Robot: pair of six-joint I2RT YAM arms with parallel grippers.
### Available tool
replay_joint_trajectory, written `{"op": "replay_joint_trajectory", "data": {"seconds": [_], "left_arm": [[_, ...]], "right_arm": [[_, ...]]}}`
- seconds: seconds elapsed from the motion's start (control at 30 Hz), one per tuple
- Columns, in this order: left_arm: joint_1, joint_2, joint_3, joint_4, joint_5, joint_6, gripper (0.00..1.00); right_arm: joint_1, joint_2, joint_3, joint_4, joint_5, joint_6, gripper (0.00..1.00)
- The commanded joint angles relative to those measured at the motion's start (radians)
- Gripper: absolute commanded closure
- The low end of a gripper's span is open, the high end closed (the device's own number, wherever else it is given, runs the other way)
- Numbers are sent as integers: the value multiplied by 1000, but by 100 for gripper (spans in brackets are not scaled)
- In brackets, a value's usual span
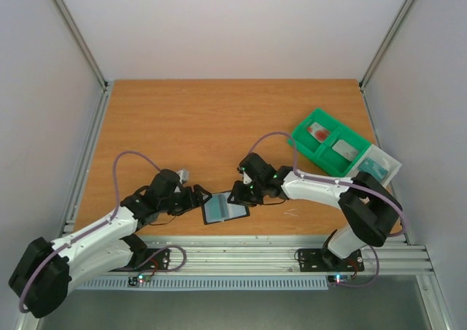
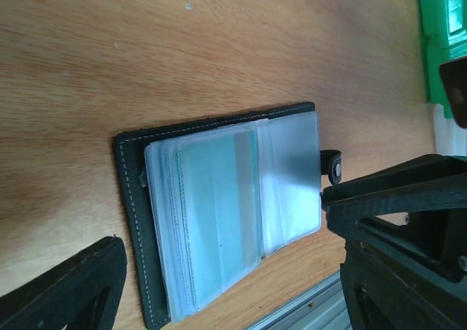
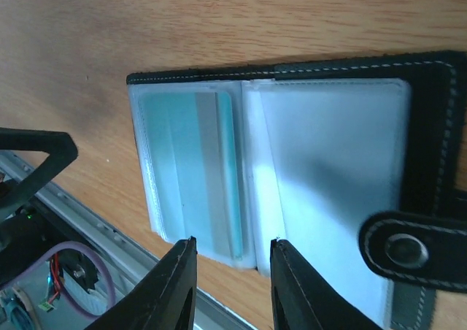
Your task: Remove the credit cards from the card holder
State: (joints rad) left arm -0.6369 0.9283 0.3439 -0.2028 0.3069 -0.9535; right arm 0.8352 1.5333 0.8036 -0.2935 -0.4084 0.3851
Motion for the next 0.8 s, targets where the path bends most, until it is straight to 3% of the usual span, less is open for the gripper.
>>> {"op": "replay_joint_trajectory", "data": {"seconds": [0.0,0.5,0.77], "left_arm": [[11,-51,30,-88,-47,22,19],[16,-68,29,-77,-14,0,19],[16,-34,7,28,51,-19,21]], "right_arm": [[27,54,51,56,16,23,71],[51,193,84,85,14,48,74],[52,195,50,114,9,49,82]]}}
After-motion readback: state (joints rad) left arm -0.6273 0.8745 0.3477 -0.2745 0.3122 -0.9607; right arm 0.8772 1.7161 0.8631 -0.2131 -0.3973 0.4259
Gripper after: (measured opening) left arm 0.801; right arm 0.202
